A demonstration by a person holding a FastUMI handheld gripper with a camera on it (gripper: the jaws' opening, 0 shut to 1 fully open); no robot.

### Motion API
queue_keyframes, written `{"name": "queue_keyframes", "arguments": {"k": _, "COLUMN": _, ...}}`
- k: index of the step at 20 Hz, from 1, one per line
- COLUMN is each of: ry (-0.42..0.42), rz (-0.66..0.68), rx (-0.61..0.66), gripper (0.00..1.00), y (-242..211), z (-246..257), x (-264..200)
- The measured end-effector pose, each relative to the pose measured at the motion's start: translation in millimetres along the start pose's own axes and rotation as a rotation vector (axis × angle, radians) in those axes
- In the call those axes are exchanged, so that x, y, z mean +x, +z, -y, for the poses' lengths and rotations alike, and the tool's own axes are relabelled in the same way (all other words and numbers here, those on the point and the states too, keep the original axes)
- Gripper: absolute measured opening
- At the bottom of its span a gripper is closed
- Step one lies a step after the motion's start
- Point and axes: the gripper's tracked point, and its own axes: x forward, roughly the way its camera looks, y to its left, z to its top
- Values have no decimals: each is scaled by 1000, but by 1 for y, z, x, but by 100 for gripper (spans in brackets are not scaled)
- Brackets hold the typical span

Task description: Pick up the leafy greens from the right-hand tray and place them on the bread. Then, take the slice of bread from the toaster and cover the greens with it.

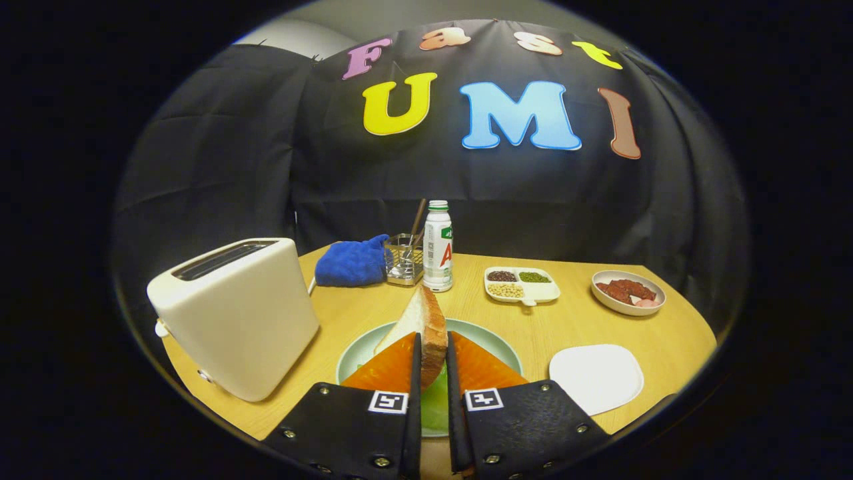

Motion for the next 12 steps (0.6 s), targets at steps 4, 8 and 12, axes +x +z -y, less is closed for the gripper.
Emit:
{"name": "queue_keyframes", "arguments": {"k": 4, "ry": -3, "rz": 14, "rx": -16, "gripper": 23, "y": 0, "z": 3, "x": 0}}
{"name": "queue_keyframes", "arguments": {"k": 8, "ry": -63, "rz": 4, "rx": -45, "gripper": 39, "y": -6, "z": 17, "x": 1}}
{"name": "queue_keyframes", "arguments": {"k": 12, "ry": -56, "rz": 3, "rx": -34, "gripper": 41, "y": -8, "z": 19, "x": 1}}
